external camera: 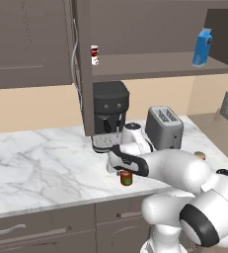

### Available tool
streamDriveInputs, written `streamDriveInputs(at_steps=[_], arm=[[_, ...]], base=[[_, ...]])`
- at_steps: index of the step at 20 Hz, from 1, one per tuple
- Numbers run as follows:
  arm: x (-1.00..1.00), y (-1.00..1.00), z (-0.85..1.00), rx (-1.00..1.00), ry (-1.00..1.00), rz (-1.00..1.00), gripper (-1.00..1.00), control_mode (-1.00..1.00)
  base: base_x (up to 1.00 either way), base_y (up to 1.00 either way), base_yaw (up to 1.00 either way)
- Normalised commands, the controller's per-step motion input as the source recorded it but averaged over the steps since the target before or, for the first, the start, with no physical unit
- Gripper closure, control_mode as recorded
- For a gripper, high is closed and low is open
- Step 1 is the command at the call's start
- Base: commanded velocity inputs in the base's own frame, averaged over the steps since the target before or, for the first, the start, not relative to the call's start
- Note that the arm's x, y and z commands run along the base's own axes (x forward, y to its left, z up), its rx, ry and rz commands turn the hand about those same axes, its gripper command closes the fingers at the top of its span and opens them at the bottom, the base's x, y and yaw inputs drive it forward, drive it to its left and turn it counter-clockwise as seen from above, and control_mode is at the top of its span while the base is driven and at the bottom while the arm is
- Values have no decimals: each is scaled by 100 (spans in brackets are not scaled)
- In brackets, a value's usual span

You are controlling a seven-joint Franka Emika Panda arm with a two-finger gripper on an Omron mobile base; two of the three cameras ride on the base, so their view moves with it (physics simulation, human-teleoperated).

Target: Pick the cans from the counter and place them in their designated side in the cabinet.

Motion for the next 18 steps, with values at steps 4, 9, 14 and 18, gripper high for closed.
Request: streamDriveInputs(at_steps=[4,9,14,18], arm=[[-15,-14,20,0,-6,0,100,-100],[-14,-17,38,0,-10,0,100,-100],[-9,-15,49,0,-9,0,100,-100],[-7,-17,46,0,-8,0,100,-100]], base=[[0,0,0],[0,0,0],[0,0,0],[0,0,0]])
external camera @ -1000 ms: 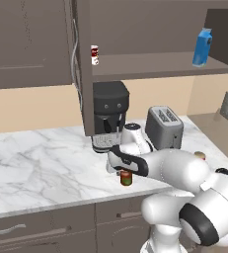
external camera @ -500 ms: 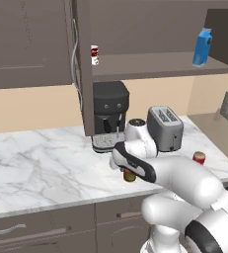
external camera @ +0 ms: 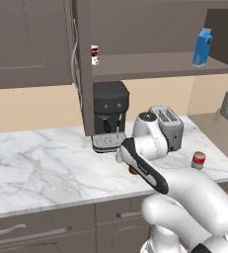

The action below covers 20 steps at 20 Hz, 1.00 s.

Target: Pick the cans from the counter and place them in their designated side in the cabinet.

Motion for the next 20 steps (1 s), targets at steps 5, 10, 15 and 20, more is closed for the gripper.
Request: streamDriveInputs(at_steps=[5,10,15,20], arm=[[-9,-19,41,0,-8,0,100,-100],[-12,-16,40,0,-7,1,100,-100],[-10,-15,42,0,-5,2,100,-100],[-6,-17,39,0,-1,3,100,-100]], base=[[0,0,0],[0,0,0],[0,0,0],[0,0,0]])
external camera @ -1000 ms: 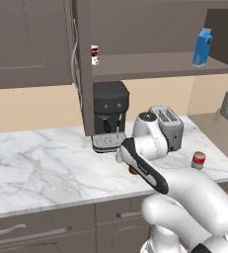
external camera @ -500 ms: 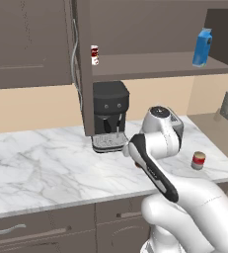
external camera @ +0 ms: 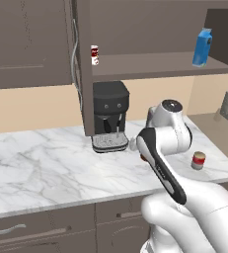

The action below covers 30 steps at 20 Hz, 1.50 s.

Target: Pick the cans from the counter and place them in their designated side in the cabinet.

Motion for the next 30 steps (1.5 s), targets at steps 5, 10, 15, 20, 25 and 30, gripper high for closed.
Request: streamDriveInputs(at_steps=[5,10,15,20,25,30], arm=[[-15,-17,37,0,-4,4,100,-100],[-16,-12,34,0,-11,3,100,-100],[-13,-9,31,0,-12,3,100,-100],[-15,-6,28,0,-11,3,100,-100],[-9,-4,30,0,-7,3,100,-100],[-5,0,31,0,-4,3,100,-100]], base=[[0,0,0],[0,0,0],[0,0,0],[0,0,0],[0,0,0],[0,0,0]])
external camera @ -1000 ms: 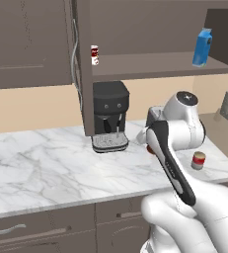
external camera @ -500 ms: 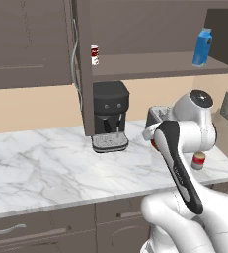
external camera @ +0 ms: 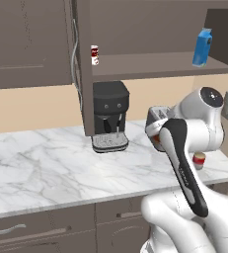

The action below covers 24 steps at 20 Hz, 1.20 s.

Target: Pick the cans from the counter and place them in their designated side in the cabinet.

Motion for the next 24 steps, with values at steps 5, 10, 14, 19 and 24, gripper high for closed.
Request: streamDriveInputs(at_steps=[5,10,14,19,24], arm=[[-6,-1,32,0,-2,3,100,-100],[-11,-1,30,0,-4,3,100,-100],[-7,0,27,0,-8,2,100,-100],[-2,0,25,0,-10,2,100,-100],[0,0,24,0,-11,1,100,-100]], base=[[0,0,0],[0,0,0],[0,0,0],[0,0,0],[0,0,0]])
